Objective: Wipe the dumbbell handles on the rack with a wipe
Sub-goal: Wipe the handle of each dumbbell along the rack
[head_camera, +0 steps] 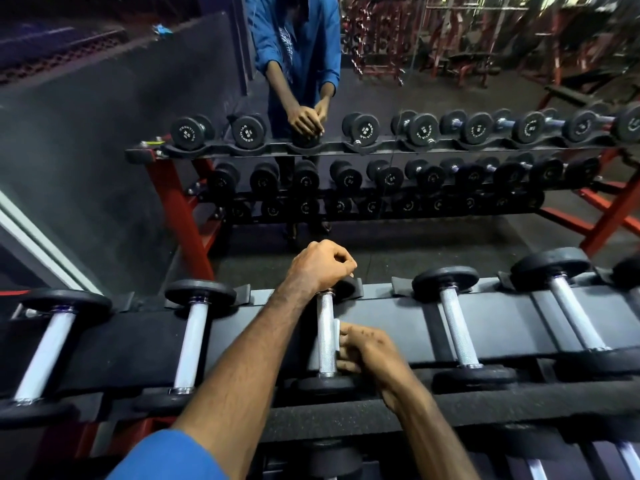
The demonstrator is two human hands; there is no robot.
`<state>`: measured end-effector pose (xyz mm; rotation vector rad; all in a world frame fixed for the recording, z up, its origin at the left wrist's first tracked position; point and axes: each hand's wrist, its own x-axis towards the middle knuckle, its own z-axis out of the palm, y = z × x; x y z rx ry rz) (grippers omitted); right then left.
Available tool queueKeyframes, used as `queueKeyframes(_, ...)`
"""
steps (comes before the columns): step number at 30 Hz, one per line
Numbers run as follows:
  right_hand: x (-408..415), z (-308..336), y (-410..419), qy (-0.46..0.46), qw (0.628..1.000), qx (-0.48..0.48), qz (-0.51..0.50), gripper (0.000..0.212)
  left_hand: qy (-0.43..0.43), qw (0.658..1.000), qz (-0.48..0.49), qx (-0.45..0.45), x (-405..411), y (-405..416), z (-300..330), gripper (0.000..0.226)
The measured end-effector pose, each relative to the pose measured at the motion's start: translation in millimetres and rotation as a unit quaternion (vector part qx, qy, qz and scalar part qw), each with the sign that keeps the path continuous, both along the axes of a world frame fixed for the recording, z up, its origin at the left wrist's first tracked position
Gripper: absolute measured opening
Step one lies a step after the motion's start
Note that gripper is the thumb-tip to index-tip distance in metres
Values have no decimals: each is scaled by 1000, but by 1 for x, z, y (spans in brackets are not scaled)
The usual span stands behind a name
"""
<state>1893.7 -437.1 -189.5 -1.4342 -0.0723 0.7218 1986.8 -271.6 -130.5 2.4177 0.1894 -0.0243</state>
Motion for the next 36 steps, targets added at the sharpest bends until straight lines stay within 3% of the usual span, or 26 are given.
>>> queueKeyframes(2, 8, 5, 10, -17, 998, -10, -61, 41, 2, 1000, -3, 7, 1, -3, 1, 24)
queueKeyframes(5, 24, 7, 26, -89, 987, -58, -121, 23, -2, 1000, 4, 8, 0, -2, 3, 22)
queueKeyframes(9, -6, -8, 9, -111, 984, -71, -123, 4, -5, 1000, 3, 0, -1, 3, 0, 18)
queueKeyframes(16, 23, 4, 28, -160, 961, -144, -173, 20, -9, 1000, -1, 7, -1, 0, 2, 19)
queueKeyframes(21, -16, -12, 11, -132, 964, -182, -142, 29, -7, 1000, -1, 1, 0, 2, 0, 21)
queueKeyframes(27, 17, 10, 31, -170, 951, -200, -161, 25, -12, 1000, 2, 6, 0, 0, 1, 20)
queueKeyframes(31, -15, 4, 13, -166, 946, -255, -111, 25, -8, 1000, 3, -4, 0, 3, -1, 22)
queueKeyframes(36, 0, 6, 13, -99, 975, -168, -108, 24, -12, 1000, 3, 5, 0, 0, -1, 23)
